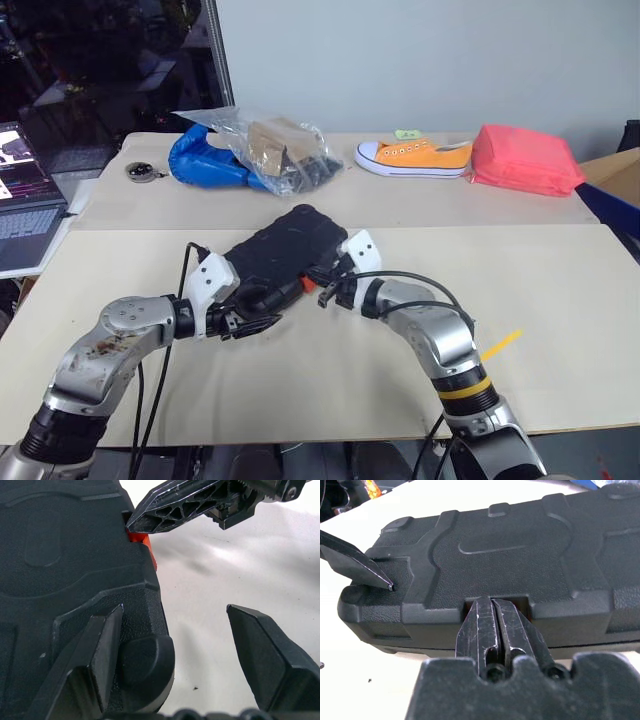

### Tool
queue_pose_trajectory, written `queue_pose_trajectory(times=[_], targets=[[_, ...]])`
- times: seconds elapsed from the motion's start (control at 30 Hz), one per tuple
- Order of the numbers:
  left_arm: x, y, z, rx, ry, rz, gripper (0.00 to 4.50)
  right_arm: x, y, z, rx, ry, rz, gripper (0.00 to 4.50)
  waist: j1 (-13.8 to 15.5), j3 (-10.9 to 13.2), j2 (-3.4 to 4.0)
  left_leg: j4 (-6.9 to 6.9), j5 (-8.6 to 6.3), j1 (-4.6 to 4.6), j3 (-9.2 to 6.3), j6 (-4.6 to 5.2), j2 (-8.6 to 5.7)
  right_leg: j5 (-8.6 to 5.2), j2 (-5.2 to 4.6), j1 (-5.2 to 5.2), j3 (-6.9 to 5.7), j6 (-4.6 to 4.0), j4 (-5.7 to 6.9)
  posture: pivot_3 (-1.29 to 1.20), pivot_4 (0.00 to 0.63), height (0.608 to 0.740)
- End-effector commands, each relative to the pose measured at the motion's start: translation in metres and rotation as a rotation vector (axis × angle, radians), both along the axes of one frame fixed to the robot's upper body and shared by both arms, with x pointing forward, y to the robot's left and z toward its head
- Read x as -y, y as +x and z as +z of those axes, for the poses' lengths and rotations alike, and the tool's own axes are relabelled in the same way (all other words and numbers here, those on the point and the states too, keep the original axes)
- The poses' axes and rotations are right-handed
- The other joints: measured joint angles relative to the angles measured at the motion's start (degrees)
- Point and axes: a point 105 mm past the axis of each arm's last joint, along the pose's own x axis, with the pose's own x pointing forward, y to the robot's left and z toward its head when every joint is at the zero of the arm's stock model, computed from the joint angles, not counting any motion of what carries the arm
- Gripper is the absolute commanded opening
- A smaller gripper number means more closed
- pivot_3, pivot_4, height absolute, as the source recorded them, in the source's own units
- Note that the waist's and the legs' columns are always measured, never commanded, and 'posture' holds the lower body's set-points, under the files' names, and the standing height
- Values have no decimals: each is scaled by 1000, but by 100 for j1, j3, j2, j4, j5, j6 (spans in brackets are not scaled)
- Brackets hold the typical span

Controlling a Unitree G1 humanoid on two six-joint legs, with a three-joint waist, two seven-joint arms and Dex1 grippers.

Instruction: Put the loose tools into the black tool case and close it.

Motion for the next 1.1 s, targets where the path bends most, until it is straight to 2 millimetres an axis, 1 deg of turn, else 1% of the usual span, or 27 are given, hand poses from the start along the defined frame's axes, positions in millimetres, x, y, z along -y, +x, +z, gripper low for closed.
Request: queue_pose_trajectory(times=[0.03, 0.13, 0.27, 0.37, 0.43, 0.5, 0.53, 0.57, 0.6, 0.63, 0.67, 0.7, 0.73, 0.77, 0.8, 0.9, 0.93, 1.07, 1.1], targets=[[-3, -3, -18, -73, 20, 21, 3546, 11, -1, -40, -113, -110, -39, 85, 2, -6, -1, 0, 0, 9, 0, 0, 0, -1, 0, 8, 0, 2, 0, 0, 150, 740], [-4, -2, -19, -75, 18, 26, 3546, 12, -3, -53, -153, -143, -37, 85, 1, -6, -1, -1, -1, 54, -1, -1, 1, -24, -3, 59, 0, 34, -5, 0, 150, 740], [-4, 0, -20, -76, 16, 30, 3546, 13, -4, -67, -179, -185, -39, 85, -6, -28, -7, -3, -1, 79, -9, -2, 2, -25, -11, 77, 3, 35, -7, 0, 150, 740], [-4, 1, -22, -79, 16, 32, 3546, 13, 0, -69, -181, -182, -51, 85, -11, -50, -16, -5, -1, 96, -17, -2, 4, -24, -11, 83, 5, 31, -6, 0, 150, 740], [-4, 2, -22, -75, 17, 30, 3546, 12, 2, -65, -143, -171, -42, 85, -11, -54, -18, -8, -2, 108, -24, -2, 5, -39, -11, 85, 7, 1, -6, 0, 150, 740], [-3, 2, -17, -40, 2, 19, 3546, 10, 3, -46, -41, -93, -27, 85, -9, -54, -18, -12, -2, 122, -27, -3, 6, -43, -15, 83, 10, -8, -7, 0, 150, 740], [-3, 3, -11, -9, -28, 35, 3546, 10, 1, -32, 33, -46, -18, 85, 3, -54, -19, -14, -2, 127, -27, -4, 6, -43, -18, 83, 11, -8, -7, 0, 150, 740], [-3, 4, -3, 21, -71, 54, 3546, 11, -4, -15, 118, 24, 6, 85, 5, -54, -19, -17, -8, 122, -28, -13, 5, -44, -21, 82, 10, -9, -9, 0, 150, 740], [-3, 5, 4, 40, -118, 73, 3546, 11, -11, -3, 152, 94, 49, 85, 9, -54, -18, -18, -7, 117, -26, -12, 5, -45, -22, 83, 10, -8, -10, 0, 150, 740], [-5, 5, 14, 89, -162, 84, 3546, 19, -16, 11, 181, 160, 52, 85, 16, -52, -17, -17, -4, 89, -27, -7, 6, -42, -23, 77, 10, -1, -11, 0, 150, 740], [-7, 4, 20, 131, -172, 87, 3546, 27, -20, 21, 208, 200, 54, 85, 22, -40, -16, -16, -1, 70, -27, -2, 6, -29, -25, 66, 7, 26, -11, 0, 150, 740], [-9, -2, 27, 130, -218, 76, 3546, 36, -29, 27, 227, 205, 79, 85, 24, -31, -17, -12, -1, 40, -29, -1, 5, -24, -24, 44, 4, 38, -10, 0, 150, 740], [-10, -7, 33, 121, -264, 67, 4041, 44, -37, 29, 249, 181, 100, 605, 33, -30, -17, -11, -1, 17, -28, -1, 5, -19, -25, 22, 6, 30, -10, 0, 150, 740], [-13, -13, 35, 114, -270, 66, 4202, 51, -46, 30, 261, 152, 128, 786, 42, -27, -13, -7, -1, -27, -30, -1, 2, -6, -26, -19, 5, 13, -7, 0, 150, 740], [-15, -16, 36, 109, -273, 67, 4449, 55, -52, 30, 265, 133, 146, 1071, 50, -27, -13, -6, 0, -61, -31, -1, 1, -1, -28, -48, 5, 18, -7, 0, 150, 740], [-29, -40, 38, 82, -261, 73, 4500, 90, -80, 32, 254, 39, 190, 2162, 58, -26, -11, -14, -28, -74, -29, -5, 2, -8, -29, -61, 4, 22, -21, 0, 150, 740], [-34, -47, 38, 69, -246, 79, 4500, 101, -88, 32, 247, 0, 197, 2440, 61, -25, -10, -17, -39, -74, -29, -7, 2, -21, -31, -59, 4, 22, -23, 0, 150, 740], [-55, -71, 32, 16, -197, 116, 4500, 144, -107, 31, 224, -112, 158, 3874, 103, -14, -13, -13, -54, -54, -31, -17, 1, -46, -33, -36, -1, 16, -27, 0, 150, 740], [-60, -77, 29, 4, -180, 122, 4500, 154, -110, 31, 221, -137, 143, 4147, 107, -11, -12, -10, -54, -46, -32, -17, 1, -47, -33, -27, -1, 15, -27, 0, 150, 740]])
